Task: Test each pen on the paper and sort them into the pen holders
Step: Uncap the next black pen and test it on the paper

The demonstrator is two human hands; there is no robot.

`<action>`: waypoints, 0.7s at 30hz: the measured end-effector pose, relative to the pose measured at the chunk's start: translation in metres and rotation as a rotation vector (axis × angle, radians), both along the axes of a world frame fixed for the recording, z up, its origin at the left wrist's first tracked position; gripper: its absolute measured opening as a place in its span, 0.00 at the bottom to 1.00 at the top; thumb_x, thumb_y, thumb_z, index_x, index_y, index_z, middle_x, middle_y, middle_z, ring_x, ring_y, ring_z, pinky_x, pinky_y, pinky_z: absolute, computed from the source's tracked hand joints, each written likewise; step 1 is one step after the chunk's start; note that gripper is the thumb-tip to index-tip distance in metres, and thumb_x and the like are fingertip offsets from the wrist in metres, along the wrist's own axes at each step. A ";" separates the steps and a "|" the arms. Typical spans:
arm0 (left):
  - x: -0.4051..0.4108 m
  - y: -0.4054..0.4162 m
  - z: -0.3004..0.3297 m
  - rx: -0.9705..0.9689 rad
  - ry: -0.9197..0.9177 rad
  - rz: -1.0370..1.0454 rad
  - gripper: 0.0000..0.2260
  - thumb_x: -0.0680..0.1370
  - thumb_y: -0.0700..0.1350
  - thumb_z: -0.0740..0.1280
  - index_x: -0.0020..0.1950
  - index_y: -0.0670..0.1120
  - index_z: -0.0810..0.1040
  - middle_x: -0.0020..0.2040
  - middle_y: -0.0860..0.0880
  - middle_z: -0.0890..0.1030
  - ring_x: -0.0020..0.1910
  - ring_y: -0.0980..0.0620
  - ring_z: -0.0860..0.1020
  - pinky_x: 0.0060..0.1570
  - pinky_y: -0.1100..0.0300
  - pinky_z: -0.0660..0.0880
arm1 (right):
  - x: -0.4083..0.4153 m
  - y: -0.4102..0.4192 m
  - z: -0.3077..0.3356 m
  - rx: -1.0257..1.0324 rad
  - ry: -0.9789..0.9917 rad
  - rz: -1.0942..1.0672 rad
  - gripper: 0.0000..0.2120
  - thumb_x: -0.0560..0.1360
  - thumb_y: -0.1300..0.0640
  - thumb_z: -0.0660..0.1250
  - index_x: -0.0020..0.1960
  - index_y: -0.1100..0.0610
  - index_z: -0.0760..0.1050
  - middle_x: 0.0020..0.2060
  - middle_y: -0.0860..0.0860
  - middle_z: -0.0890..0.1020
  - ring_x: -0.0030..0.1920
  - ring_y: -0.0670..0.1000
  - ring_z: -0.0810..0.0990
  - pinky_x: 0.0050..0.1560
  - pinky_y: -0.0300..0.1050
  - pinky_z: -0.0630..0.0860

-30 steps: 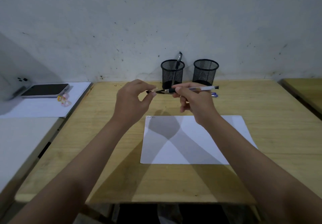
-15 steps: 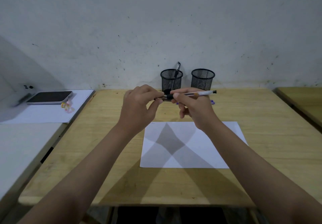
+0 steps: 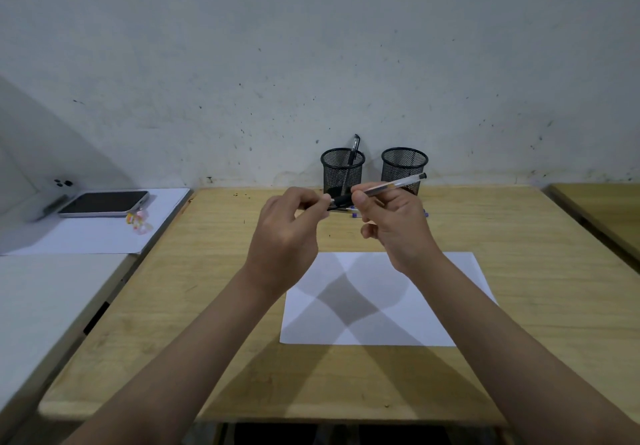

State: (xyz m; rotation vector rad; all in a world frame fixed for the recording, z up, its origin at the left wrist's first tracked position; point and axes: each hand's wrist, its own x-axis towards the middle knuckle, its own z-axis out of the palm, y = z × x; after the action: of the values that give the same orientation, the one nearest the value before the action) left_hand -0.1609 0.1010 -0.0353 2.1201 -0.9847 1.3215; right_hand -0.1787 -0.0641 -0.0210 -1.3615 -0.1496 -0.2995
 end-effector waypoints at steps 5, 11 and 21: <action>-0.001 -0.003 0.003 -0.030 0.023 -0.055 0.11 0.70 0.25 0.64 0.48 0.34 0.81 0.40 0.38 0.79 0.37 0.44 0.79 0.35 0.52 0.75 | -0.002 0.002 -0.002 0.016 0.021 -0.017 0.06 0.73 0.62 0.68 0.41 0.52 0.80 0.25 0.43 0.75 0.30 0.44 0.69 0.28 0.38 0.69; 0.003 -0.011 0.006 -0.125 0.058 -0.098 0.13 0.70 0.25 0.62 0.49 0.37 0.78 0.39 0.38 0.78 0.36 0.42 0.78 0.32 0.51 0.76 | 0.001 0.005 0.004 0.027 0.013 -0.052 0.06 0.74 0.61 0.68 0.41 0.52 0.79 0.27 0.42 0.79 0.30 0.42 0.74 0.31 0.40 0.70; 0.024 -0.017 -0.001 -0.392 0.257 -0.075 0.08 0.71 0.31 0.68 0.48 0.38 0.82 0.40 0.43 0.80 0.39 0.52 0.78 0.41 0.65 0.75 | 0.020 -0.004 0.015 -0.382 0.110 -0.218 0.13 0.71 0.44 0.70 0.34 0.53 0.79 0.30 0.52 0.79 0.31 0.48 0.76 0.33 0.43 0.74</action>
State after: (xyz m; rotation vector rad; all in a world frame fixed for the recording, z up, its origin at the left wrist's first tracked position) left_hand -0.1365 0.0842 -0.0365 1.8722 -0.6326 1.0688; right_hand -0.1587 -0.0680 -0.0062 -1.7743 0.0379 -0.3910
